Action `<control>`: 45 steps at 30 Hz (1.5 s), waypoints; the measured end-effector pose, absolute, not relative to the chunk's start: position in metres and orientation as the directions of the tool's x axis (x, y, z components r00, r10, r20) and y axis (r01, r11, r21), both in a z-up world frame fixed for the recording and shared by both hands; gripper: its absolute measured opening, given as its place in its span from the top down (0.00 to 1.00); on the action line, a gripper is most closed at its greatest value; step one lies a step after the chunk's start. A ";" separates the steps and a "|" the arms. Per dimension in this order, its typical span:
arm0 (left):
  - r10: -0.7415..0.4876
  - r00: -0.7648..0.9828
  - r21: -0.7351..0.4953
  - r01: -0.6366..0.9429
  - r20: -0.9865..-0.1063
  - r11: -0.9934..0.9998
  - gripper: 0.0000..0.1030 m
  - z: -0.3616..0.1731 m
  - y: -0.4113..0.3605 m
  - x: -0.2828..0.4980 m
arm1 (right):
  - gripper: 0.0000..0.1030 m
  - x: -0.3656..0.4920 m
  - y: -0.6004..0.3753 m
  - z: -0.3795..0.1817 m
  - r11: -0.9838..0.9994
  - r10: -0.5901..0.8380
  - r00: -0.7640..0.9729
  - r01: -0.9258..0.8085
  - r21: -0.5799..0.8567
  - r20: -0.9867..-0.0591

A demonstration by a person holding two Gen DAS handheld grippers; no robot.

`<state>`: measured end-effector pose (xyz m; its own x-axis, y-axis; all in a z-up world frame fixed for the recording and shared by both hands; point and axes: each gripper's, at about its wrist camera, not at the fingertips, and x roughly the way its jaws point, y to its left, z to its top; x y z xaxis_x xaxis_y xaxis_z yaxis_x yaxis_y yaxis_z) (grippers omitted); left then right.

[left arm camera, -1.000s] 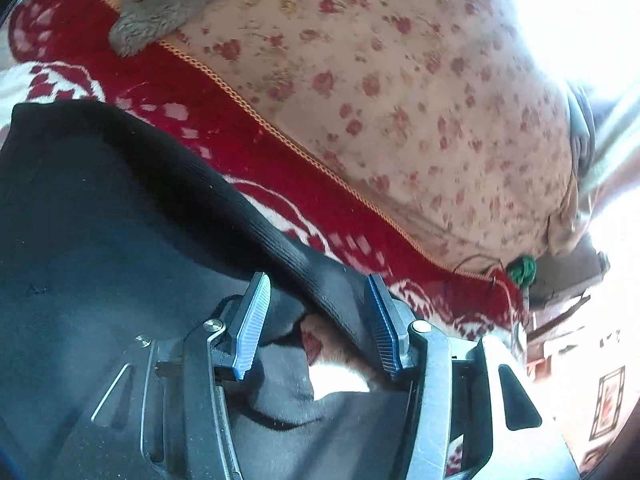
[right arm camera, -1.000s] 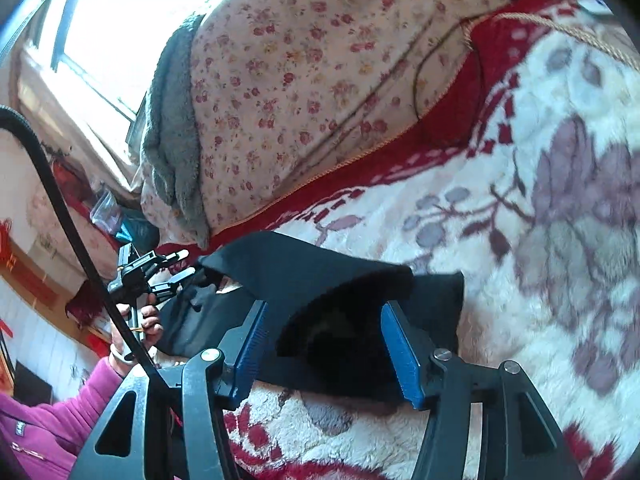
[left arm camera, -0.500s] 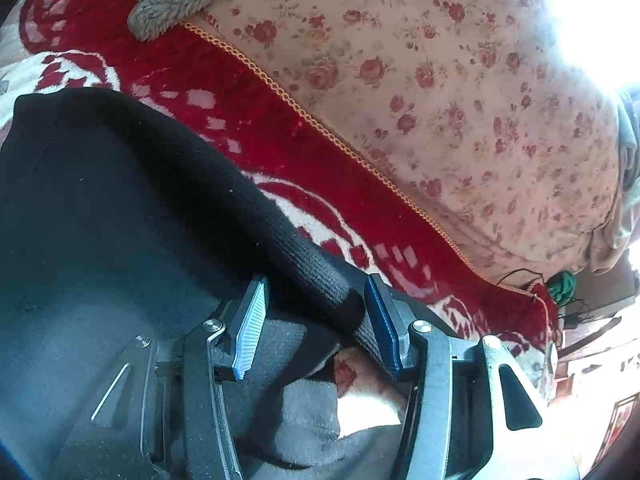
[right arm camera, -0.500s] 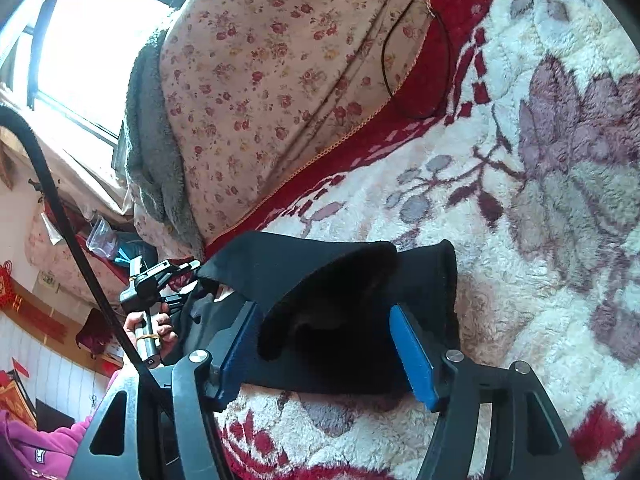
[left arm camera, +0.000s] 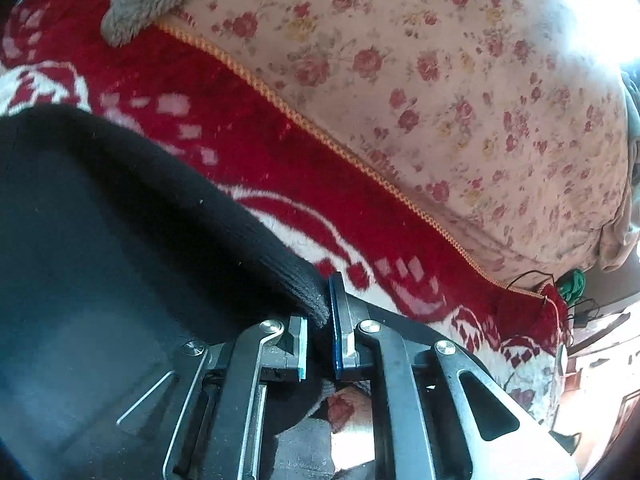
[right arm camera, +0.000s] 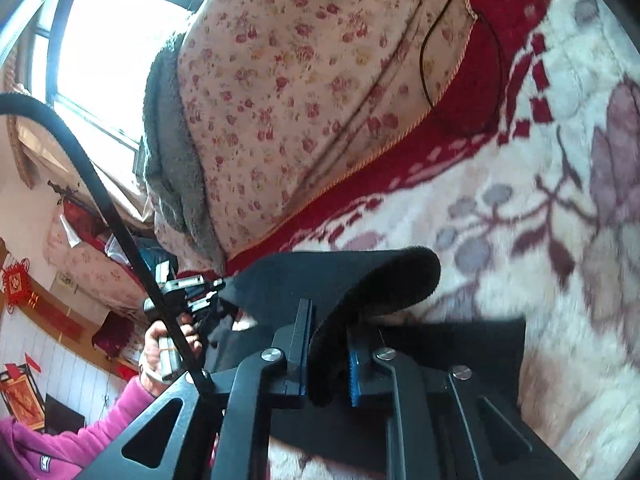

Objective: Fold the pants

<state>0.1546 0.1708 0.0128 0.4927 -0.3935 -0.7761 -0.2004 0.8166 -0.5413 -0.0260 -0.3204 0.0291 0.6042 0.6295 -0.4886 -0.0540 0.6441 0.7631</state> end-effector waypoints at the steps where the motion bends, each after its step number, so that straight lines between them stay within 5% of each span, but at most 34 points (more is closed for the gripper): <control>1: -0.389 0.505 -0.540 -0.194 -0.771 0.819 0.94 0.017 0.170 0.152 | 0.87 -0.026 -0.321 0.031 0.645 0.629 0.607 -0.057 0.762 -0.486; 12: -0.307 0.671 -0.448 -0.043 -0.675 0.893 0.95 0.108 0.157 0.050 | 0.88 -0.041 -0.352 0.069 0.688 0.582 0.659 -0.086 0.721 -0.476; 19: -0.290 0.673 -0.422 -0.036 -0.681 0.906 0.95 0.088 0.149 -0.012 | 0.87 -0.069 -0.356 0.051 0.682 0.602 0.597 -0.039 0.730 -0.530; 22: -0.291 0.668 -0.437 -0.057 -0.685 0.898 0.95 0.080 0.151 -0.019 | 0.76 -0.069 -0.350 0.034 0.697 0.583 0.560 0.028 0.716 -0.589; 24: -0.297 0.668 -0.448 -0.061 -0.682 0.892 0.95 0.079 0.152 -0.023 | 0.57 -0.068 -0.346 0.025 0.689 0.587 0.547 0.050 0.723 -0.596; 26: -0.296 0.670 -0.454 -0.068 -0.680 0.888 0.95 0.079 0.154 -0.025 | 0.54 -0.066 -0.343 0.019 0.671 0.601 0.543 0.054 0.739 -0.586; 28: -0.296 0.668 -0.458 -0.076 -0.683 0.886 0.95 0.079 0.153 -0.024 | 0.54 -0.059 -0.333 0.016 0.686 0.610 0.519 0.033 0.727 -0.599; 30: -0.289 0.669 -0.453 -0.080 -0.685 0.888 0.95 0.080 0.151 -0.023 | 0.74 -0.055 -0.322 0.018 0.714 0.612 0.510 -0.029 0.699 -0.604; 33: -0.289 0.673 -0.455 -0.081 -0.681 0.887 0.95 0.086 0.148 -0.024 | 0.88 -0.053 -0.316 0.020 0.723 0.615 0.515 -0.067 0.688 -0.597; 40: -0.296 0.708 -0.442 -0.026 -0.642 0.897 0.95 0.106 0.139 -0.050 | 0.90 -0.079 -0.333 0.052 0.760 0.568 0.592 -0.111 0.640 -0.572; 45: -0.241 0.680 -0.388 -0.071 -0.693 0.919 0.95 0.069 0.130 -0.061 | 0.90 -0.085 -0.351 0.032 0.779 0.528 0.577 -0.037 0.626 -0.623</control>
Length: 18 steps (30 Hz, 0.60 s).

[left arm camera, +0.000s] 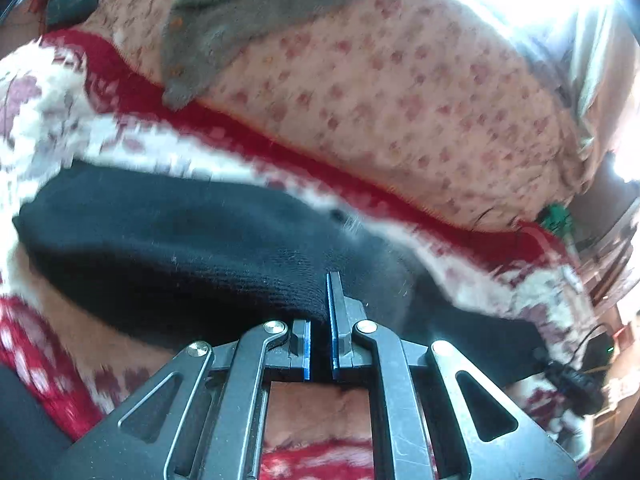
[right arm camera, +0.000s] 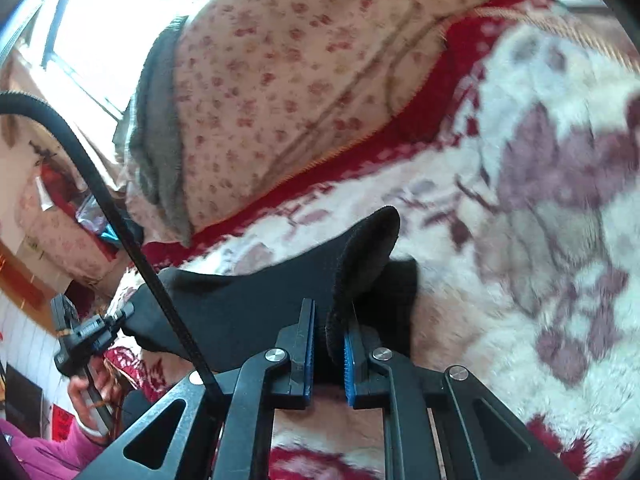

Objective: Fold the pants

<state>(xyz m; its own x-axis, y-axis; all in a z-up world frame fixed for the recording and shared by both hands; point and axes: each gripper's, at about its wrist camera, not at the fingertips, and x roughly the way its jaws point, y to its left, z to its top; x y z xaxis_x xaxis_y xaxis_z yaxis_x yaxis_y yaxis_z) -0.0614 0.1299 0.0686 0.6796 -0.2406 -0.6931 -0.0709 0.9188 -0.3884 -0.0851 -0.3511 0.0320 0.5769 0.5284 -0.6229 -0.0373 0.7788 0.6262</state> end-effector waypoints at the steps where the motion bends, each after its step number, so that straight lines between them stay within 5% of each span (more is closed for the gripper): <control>1: -0.222 0.658 -0.373 -0.096 -0.719 0.923 0.95 0.051 0.129 -0.060 | 0.90 -0.083 -0.349 0.023 0.805 0.499 0.562 -0.017 0.593 -0.660; 6: -0.269 0.610 -0.430 -0.131 -0.745 0.893 0.94 0.018 0.141 -0.064 | 0.80 -0.078 -0.347 0.023 0.837 0.436 0.537 0.053 0.545 -0.722; 9: -0.278 0.637 -0.459 -0.136 -0.719 0.878 0.76 0.031 0.155 -0.076 | 0.63 -0.081 -0.346 0.046 0.859 0.387 0.581 0.055 0.510 -0.716; 11: -0.262 0.660 -0.462 -0.146 -0.704 0.875 0.66 0.038 0.166 -0.084 | 0.62 -0.082 -0.341 0.058 0.849 0.409 0.606 0.020 0.528 -0.682; 18: -0.128 0.729 -0.460 -0.276 -0.673 0.844 0.64 0.058 0.236 -0.109 | 0.62 -0.059 -0.257 0.076 0.726 0.651 0.521 -0.214 0.653 -0.552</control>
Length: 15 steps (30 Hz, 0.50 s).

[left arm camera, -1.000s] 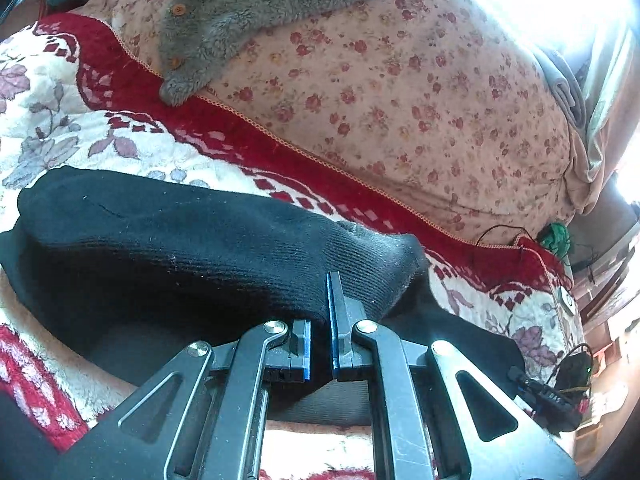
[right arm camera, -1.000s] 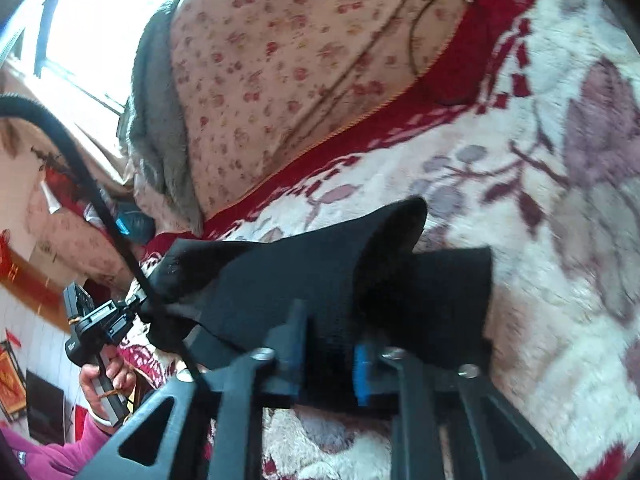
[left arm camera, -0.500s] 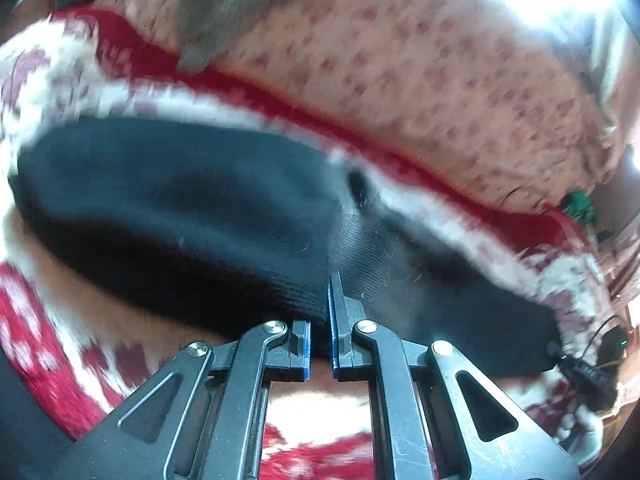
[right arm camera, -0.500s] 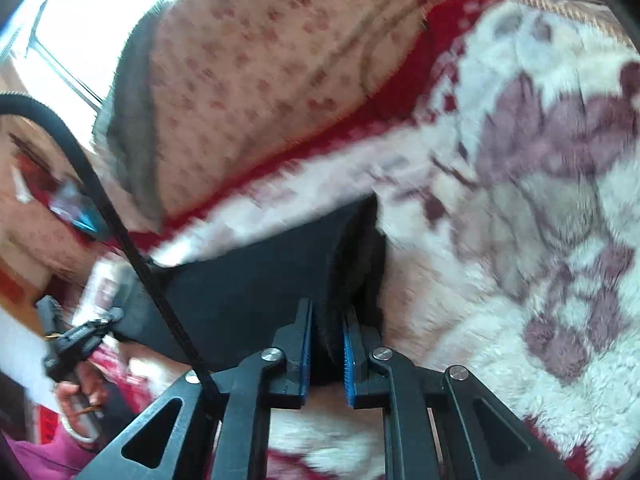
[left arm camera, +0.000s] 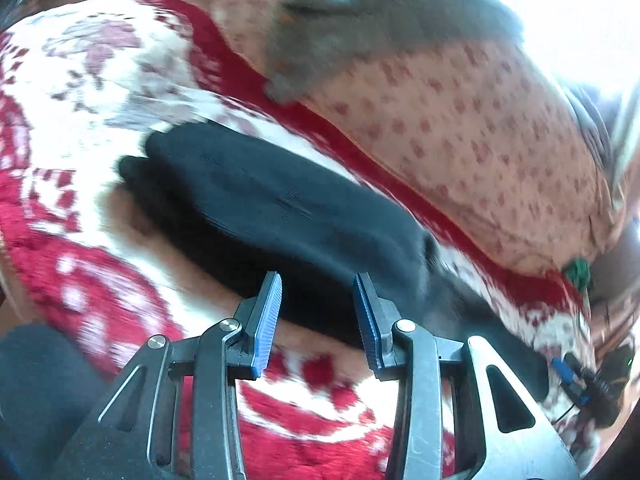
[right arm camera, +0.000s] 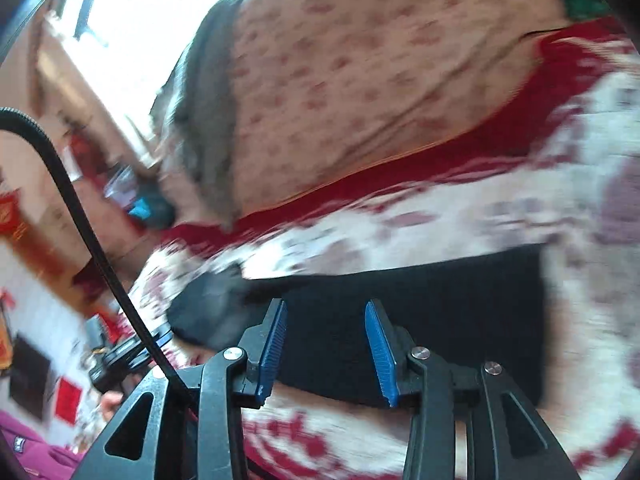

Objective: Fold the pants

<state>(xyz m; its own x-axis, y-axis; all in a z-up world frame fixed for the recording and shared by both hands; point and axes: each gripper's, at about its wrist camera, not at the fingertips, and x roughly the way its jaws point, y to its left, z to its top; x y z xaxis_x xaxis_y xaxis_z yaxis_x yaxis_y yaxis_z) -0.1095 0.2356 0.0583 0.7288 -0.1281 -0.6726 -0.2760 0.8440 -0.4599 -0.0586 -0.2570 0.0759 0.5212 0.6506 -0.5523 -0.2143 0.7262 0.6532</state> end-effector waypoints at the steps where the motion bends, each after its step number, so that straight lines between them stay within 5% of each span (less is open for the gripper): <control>1: -0.115 0.733 -0.467 -0.296 -0.670 0.833 0.59 0.059 0.247 -0.111 | 0.62 -0.051 -0.239 0.074 0.704 0.682 0.491 -0.241 0.668 -0.542; 4: -0.103 0.747 -0.512 -0.341 -0.657 0.789 0.48 0.057 0.272 -0.114 | 0.62 -0.027 -0.191 0.070 0.661 0.739 0.423 -0.302 0.687 -0.525; 9: -0.086 0.746 -0.540 -0.393 -0.661 0.744 0.48 0.049 0.298 -0.107 | 0.61 0.016 -0.112 0.061 0.589 0.806 0.323 -0.366 0.720 -0.496; 12: -0.103 0.739 -0.567 -0.411 -0.666 0.714 0.48 0.042 0.308 -0.099 | 0.47 0.041 -0.084 0.058 0.558 0.828 0.294 -0.367 0.744 -0.477; 15: -0.115 0.732 -0.573 -0.414 -0.671 0.707 0.48 0.037 0.309 -0.086 | 0.47 0.070 -0.051 0.048 0.556 0.831 0.241 -0.366 0.746 -0.501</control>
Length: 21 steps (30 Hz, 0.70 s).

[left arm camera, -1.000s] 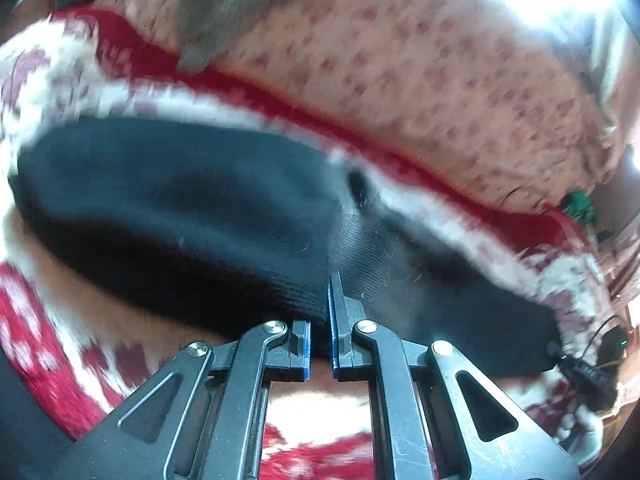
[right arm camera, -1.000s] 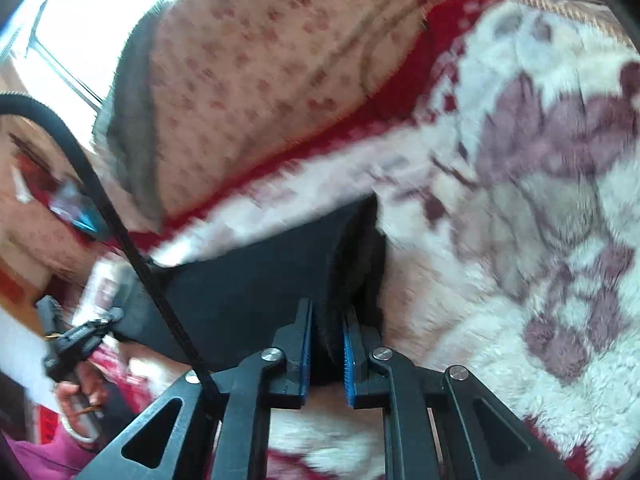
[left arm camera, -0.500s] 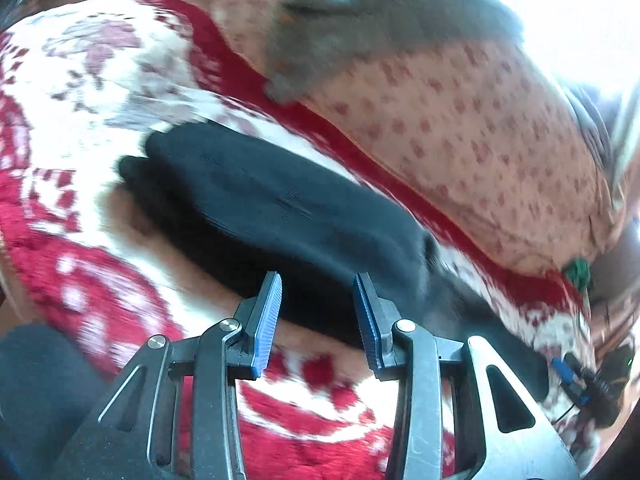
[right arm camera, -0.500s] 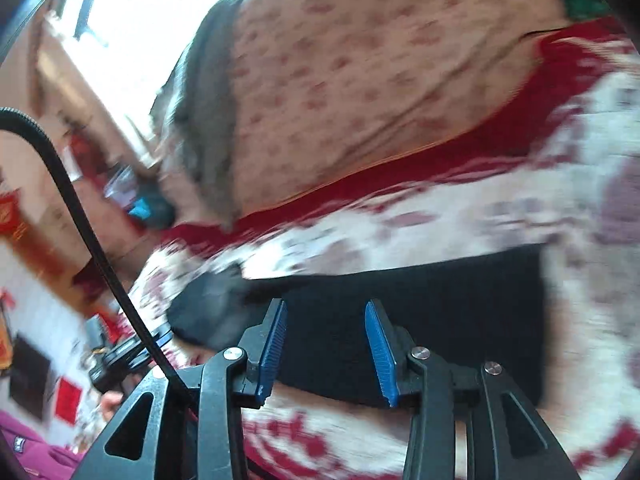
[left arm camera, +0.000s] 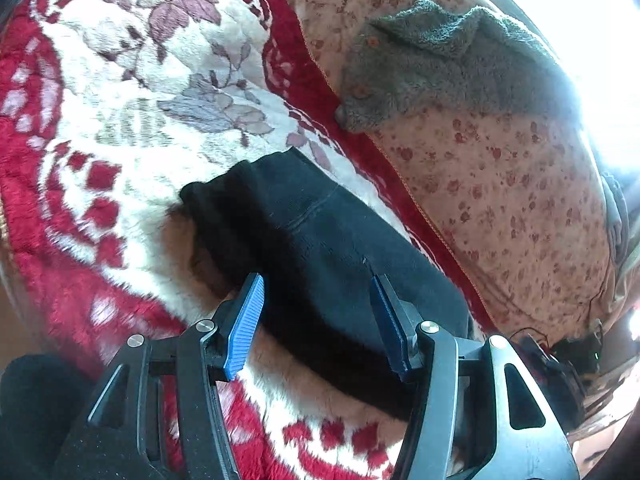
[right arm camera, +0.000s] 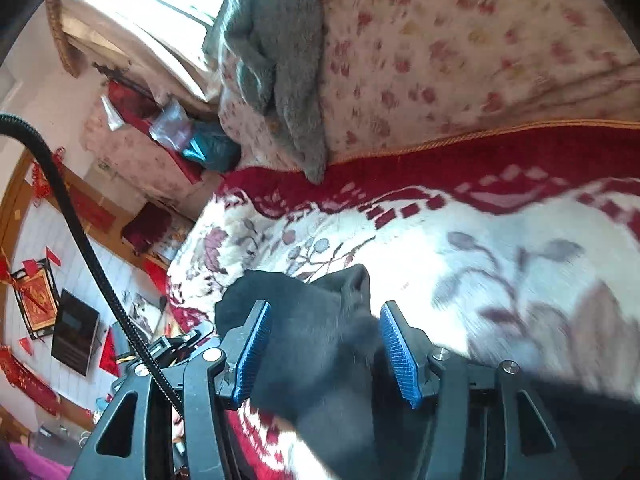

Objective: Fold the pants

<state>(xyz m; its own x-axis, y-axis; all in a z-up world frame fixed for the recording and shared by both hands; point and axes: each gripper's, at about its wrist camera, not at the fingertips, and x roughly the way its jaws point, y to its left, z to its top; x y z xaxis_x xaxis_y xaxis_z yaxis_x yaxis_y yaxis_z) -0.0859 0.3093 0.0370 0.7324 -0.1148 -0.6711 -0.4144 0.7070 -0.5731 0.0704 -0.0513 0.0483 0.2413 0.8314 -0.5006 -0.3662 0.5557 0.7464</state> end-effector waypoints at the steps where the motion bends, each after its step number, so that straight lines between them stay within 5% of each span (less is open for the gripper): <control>1: -0.109 0.728 -0.565 -0.420 -0.677 0.711 0.48 0.036 0.309 -0.081 | 0.47 0.080 -0.038 0.043 0.564 0.825 0.219 -0.367 0.740 -0.520; 5: -0.108 0.710 -0.555 -0.437 -0.696 0.708 0.48 0.028 0.310 -0.067 | 0.48 0.108 -0.007 0.019 0.583 0.806 0.131 -0.350 0.734 -0.577; 11: -0.103 0.721 -0.570 -0.443 -0.685 0.692 0.48 0.021 0.317 -0.058 | 0.79 0.119 0.008 0.003 0.480 0.873 0.091 -0.326 0.814 -0.479; 13: -0.052 0.727 -0.533 -0.452 -0.685 0.716 0.72 0.024 0.316 -0.057 | 0.85 0.118 0.005 0.002 0.461 0.886 0.107 -0.314 0.830 -0.452; 16: -0.053 0.722 -0.512 -0.435 -0.690 0.741 0.86 0.025 0.315 -0.059 | 0.89 0.115 -0.009 -0.002 0.394 0.919 0.132 -0.266 0.880 -0.372; 21: -0.016 0.728 -0.469 -0.424 -0.685 0.775 0.93 0.033 0.313 -0.078 | 0.91 0.113 -0.020 -0.001 0.304 0.947 0.170 -0.217 0.927 -0.271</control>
<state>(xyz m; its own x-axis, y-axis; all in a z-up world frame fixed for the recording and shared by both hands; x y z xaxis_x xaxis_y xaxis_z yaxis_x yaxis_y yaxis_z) -0.0783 0.3130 0.0329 0.7283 -0.0156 -0.6851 -0.4244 0.7747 -0.4687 0.1127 -0.0199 -0.0008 0.1699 0.9474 -0.2710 -0.2172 0.3043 0.9275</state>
